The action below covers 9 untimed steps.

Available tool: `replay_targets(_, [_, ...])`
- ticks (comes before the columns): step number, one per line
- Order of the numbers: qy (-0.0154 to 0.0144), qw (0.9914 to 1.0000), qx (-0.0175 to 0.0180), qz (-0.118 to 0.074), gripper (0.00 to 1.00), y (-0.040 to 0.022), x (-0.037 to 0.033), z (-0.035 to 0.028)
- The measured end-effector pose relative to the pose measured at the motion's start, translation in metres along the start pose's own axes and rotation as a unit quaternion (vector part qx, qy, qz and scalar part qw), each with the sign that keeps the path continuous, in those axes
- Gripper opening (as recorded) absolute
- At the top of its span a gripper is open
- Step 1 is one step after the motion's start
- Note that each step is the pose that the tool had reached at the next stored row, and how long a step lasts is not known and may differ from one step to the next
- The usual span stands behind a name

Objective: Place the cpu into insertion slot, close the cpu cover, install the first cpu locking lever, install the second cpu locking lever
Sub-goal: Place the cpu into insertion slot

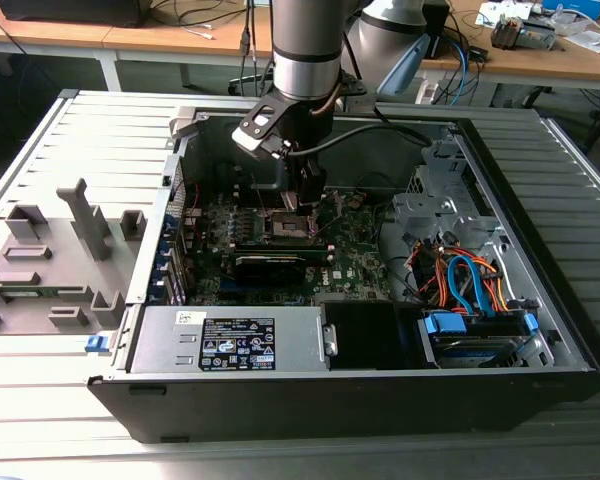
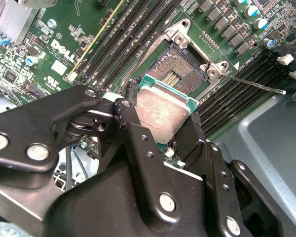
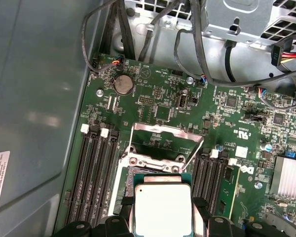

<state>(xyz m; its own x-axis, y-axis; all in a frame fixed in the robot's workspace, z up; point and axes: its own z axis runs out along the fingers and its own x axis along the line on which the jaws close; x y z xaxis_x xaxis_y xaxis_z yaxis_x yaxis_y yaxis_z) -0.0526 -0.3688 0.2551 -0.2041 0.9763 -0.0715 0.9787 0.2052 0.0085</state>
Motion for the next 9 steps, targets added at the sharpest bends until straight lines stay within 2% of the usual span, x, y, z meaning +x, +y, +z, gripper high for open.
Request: replay_targets(9, [-0.0020,0.99999,0.0007,0.004,0.55,0.0000,0.0000,0.0000])
